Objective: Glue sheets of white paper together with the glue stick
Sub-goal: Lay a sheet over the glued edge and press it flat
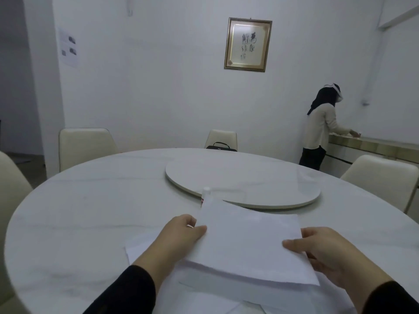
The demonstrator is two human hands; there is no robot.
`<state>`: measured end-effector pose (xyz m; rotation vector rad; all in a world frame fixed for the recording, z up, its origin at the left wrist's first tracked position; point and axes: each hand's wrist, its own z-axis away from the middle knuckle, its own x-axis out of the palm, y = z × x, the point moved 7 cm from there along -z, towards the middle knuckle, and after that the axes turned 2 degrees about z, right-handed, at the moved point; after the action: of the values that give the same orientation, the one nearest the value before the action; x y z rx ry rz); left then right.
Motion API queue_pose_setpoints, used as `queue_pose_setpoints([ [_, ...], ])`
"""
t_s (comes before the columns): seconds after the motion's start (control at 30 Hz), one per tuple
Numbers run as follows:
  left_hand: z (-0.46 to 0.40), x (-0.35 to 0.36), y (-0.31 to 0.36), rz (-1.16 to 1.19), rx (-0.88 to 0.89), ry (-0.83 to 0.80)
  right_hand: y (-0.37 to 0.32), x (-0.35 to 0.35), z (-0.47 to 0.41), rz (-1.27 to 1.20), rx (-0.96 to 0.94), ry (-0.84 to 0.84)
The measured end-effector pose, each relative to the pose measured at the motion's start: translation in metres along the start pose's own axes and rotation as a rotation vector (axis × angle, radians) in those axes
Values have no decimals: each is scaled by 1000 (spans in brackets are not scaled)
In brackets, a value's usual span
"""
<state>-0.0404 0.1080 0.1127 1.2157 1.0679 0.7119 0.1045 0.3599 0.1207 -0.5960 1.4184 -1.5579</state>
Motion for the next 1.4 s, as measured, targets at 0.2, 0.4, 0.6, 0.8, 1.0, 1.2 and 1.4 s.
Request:
queue_pose_setpoints([
  [0.2,-1,-5,-6,-173,-19,21,13,-1,0,63,-13,62],
  [0.4,-1,-4,-7,-251,-11,10,18,-1,-5,153,1,86],
  [0.6,-2,-3,-5,-307,-2,-20,22,-1,-7,187,28,52],
  [0.8,-1,-3,-6,-333,-14,-54,21,0,-5,218,13,58],
  [1.0,-1,-2,-5,-385,6,-71,19,-1,0,266,1,78],
  [1.2,0,-1,-4,-433,13,-65,16,1,9,325,3,88],
  [1.4,2,0,-1,-493,47,-48,10,3,14,416,-34,124],
])
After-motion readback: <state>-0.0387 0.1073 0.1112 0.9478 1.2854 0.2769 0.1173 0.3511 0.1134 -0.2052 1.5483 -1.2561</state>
